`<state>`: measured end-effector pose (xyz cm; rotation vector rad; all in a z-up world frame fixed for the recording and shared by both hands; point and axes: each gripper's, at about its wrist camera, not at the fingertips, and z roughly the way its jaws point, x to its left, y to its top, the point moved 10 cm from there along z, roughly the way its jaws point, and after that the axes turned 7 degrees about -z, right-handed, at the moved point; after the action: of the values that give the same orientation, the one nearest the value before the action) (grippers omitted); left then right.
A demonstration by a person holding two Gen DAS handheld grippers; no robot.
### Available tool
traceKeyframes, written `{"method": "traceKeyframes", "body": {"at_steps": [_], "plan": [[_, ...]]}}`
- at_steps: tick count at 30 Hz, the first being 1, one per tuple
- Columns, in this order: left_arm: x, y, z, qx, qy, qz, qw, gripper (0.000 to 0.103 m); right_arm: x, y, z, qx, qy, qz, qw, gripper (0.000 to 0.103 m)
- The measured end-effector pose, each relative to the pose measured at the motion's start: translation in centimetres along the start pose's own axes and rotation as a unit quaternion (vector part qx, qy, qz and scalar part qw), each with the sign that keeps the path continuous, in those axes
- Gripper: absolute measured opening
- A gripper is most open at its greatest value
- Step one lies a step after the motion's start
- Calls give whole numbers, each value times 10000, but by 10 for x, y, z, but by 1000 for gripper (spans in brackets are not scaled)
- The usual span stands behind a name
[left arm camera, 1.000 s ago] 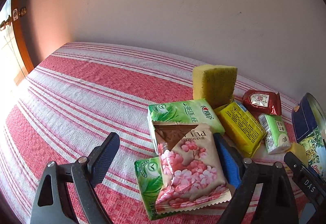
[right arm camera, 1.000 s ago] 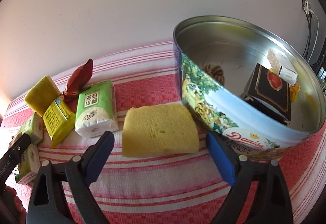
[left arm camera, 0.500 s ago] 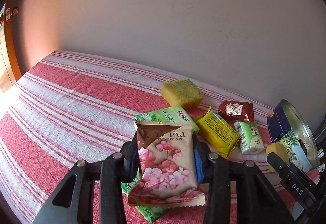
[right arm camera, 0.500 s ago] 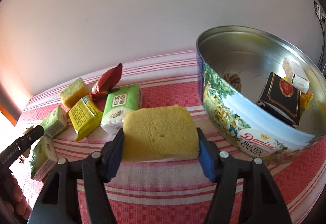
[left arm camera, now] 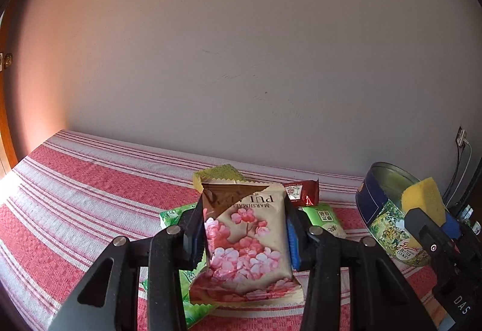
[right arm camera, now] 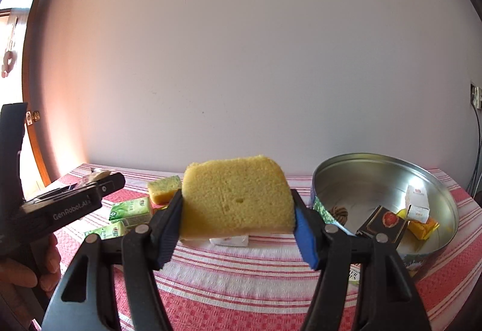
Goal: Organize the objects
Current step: 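Carry the sponge cake and the pink floral pack over the tin with both grippers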
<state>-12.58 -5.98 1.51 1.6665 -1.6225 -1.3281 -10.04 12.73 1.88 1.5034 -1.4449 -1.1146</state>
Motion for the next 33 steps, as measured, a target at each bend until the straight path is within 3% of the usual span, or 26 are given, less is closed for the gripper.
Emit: {"method": "traceKeyframes", "body": {"at_steps": [5,21,33], "plan": [[-16,-10,3,-38,127,357,9993,44,-3,-2,-1,-8,49,49,10000,66],[-55,-35,5,20,535,324,9980,44,-59,-9,-31,-83,-171,166,9997,67],[-94,-42,5,-74,825,632,9946,44,-90,-11,-51,-230,-323,56,9992,67]]}}
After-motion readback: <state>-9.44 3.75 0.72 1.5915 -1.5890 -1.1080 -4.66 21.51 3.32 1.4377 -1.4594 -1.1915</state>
